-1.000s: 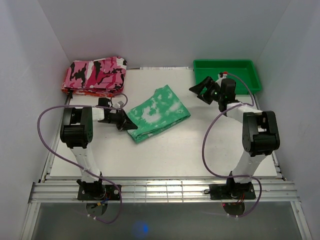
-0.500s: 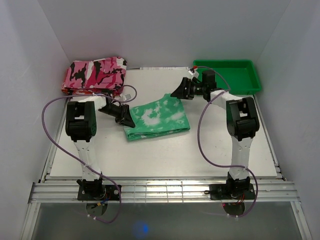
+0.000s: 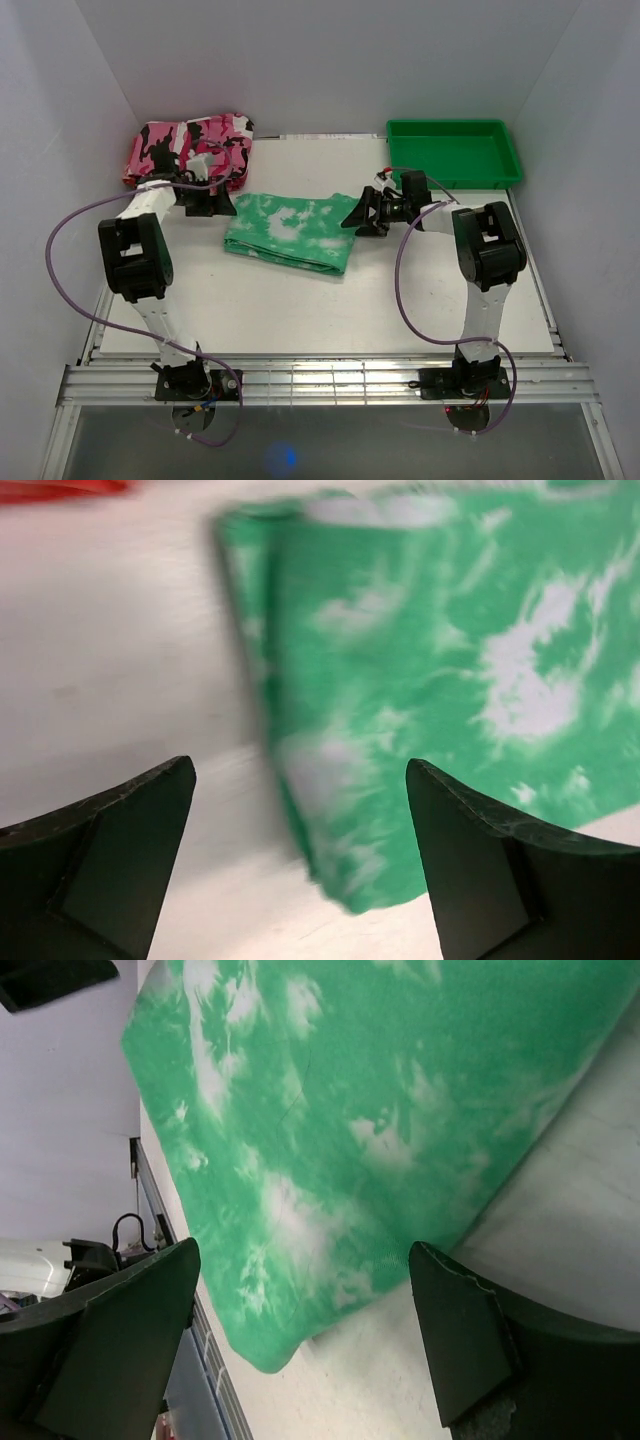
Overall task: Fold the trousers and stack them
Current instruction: Fold the trousers
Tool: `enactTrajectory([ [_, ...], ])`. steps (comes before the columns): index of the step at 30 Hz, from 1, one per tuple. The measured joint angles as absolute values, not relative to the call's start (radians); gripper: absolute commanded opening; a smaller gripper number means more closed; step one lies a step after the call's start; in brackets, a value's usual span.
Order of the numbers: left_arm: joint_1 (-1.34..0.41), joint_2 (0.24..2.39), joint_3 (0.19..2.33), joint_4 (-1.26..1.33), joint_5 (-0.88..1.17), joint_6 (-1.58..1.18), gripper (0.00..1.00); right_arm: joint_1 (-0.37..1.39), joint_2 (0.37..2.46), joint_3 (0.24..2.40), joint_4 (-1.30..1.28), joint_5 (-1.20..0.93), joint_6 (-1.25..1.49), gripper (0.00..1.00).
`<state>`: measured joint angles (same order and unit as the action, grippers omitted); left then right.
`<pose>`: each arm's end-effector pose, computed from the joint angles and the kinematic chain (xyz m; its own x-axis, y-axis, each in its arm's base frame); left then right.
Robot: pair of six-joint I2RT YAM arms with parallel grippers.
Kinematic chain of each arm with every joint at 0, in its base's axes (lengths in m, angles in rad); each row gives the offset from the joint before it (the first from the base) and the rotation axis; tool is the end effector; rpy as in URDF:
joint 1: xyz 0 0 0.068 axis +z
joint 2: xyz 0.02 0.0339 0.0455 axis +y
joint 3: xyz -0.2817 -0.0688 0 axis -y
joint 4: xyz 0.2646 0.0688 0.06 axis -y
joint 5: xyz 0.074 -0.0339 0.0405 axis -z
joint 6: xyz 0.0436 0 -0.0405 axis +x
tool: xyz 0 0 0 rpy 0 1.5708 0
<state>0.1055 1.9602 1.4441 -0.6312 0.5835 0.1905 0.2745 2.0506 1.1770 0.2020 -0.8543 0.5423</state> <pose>0.4322 0.0216 0.1951 -0.8642 0.0674 -0.4986 0.3065 0.8565 -0.4154 0.4206 0.1526 0.1352 -0.8982 0.0992 -0.4283 -0.3301 0.4914 0.8059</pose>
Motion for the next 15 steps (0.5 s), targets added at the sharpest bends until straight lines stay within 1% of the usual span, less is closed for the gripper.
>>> enactTrajectory([
  [4, 0.202, 1.877, 1.431, -0.548, 0.598, 0.127, 0.98, 0.267, 2.002, 1.209, 0.124, -0.84, 0.508, 0.96],
  [5, 0.208, 1.853, 1.432, -0.532, 0.628, 0.112, 0.96, 0.265, 2.0, 1.243, 0.103, -0.845, 0.495, 0.96],
  [6, 0.206, 1.83, 1.435, -0.521, 0.665, 0.099, 0.88, 0.263, 2.0, 1.276, 0.094, -0.85, 0.489, 0.96],
  [7, 0.197, 1.814, 1.443, -0.513, 0.705, 0.084, 0.77, 0.262, 2.0, 1.318, 0.088, -0.854, 0.486, 0.95],
  [8, 0.181, 1.808, 1.458, -0.502, 0.749, 0.068, 0.66, 0.262, 2.0, 1.359, 0.088, -0.864, 0.486, 0.9],
  [9, 0.167, 1.809, 1.47, -0.491, 0.781, 0.055, 0.46, 0.262, 2.001, 1.4, 0.099, -0.872, 0.49, 0.86],
  [10, 0.145, 1.82, 1.487, -0.477, 0.815, 0.033, 0.37, 0.264, 2.004, 1.433, 0.12, -0.879, 0.501, 0.8],
  [11, 0.129, 1.833, 1.495, -0.46, 0.842, 0.013, 0.3, 0.265, 2.007, 1.458, 0.146, -0.888, 0.516, 0.76],
  [12, 0.109, 1.853, 1.503, -0.437, 0.871, -0.014, 0.26, 0.267, 2.016, 1.478, 0.173, -0.897, 0.535, 0.7],
  [14, 0.073, 1.91, 1.508, -0.382, 0.913, -0.078, 0.24, 0.274, 2.049, 1.511, 0.231, -0.905, 0.582, 0.64],
  [15, 0.057, 1.947, 1.508, -0.354, 0.929, -0.12, 0.23, 0.279, 2.077, 1.524, 0.26, -0.908, 0.606, 0.59],
])
